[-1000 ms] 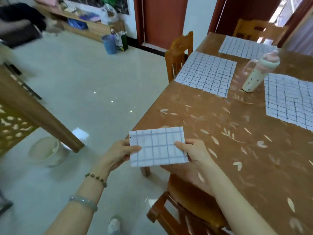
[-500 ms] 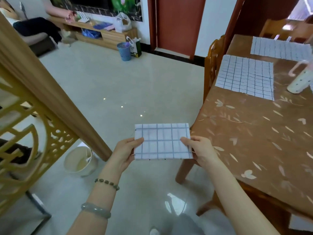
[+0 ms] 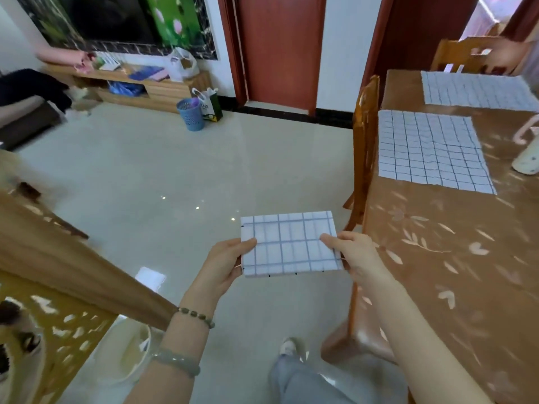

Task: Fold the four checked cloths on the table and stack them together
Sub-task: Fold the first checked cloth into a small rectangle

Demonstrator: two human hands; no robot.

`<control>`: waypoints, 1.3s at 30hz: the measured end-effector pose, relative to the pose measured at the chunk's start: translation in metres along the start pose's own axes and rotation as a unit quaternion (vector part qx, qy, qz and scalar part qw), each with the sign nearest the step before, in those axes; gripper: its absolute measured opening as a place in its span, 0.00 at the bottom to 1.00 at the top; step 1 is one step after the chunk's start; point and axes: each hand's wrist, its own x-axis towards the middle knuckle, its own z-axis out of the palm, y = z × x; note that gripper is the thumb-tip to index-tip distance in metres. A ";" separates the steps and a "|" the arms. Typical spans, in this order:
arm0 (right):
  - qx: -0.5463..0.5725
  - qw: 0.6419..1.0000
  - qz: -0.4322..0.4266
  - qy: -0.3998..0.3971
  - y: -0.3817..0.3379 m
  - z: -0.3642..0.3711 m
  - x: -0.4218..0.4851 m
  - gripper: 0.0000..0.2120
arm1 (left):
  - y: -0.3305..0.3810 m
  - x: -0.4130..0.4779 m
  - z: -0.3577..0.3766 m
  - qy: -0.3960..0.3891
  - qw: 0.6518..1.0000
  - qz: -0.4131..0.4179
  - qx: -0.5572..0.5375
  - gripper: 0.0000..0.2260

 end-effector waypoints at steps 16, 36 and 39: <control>0.013 0.987 0.022 0.156 -0.083 -0.012 0.160 0.14 | 0.117 0.227 0.080 -0.145 0.982 -0.036 0.117 0.06; 0.233 0.815 0.050 0.528 -0.092 -0.034 0.217 0.11 | 0.172 0.406 0.274 -0.494 0.795 -0.104 0.337 0.09; 0.244 0.784 0.067 0.567 -0.075 -0.057 0.217 0.15 | 0.154 0.411 0.314 -0.522 0.762 -0.112 0.367 0.08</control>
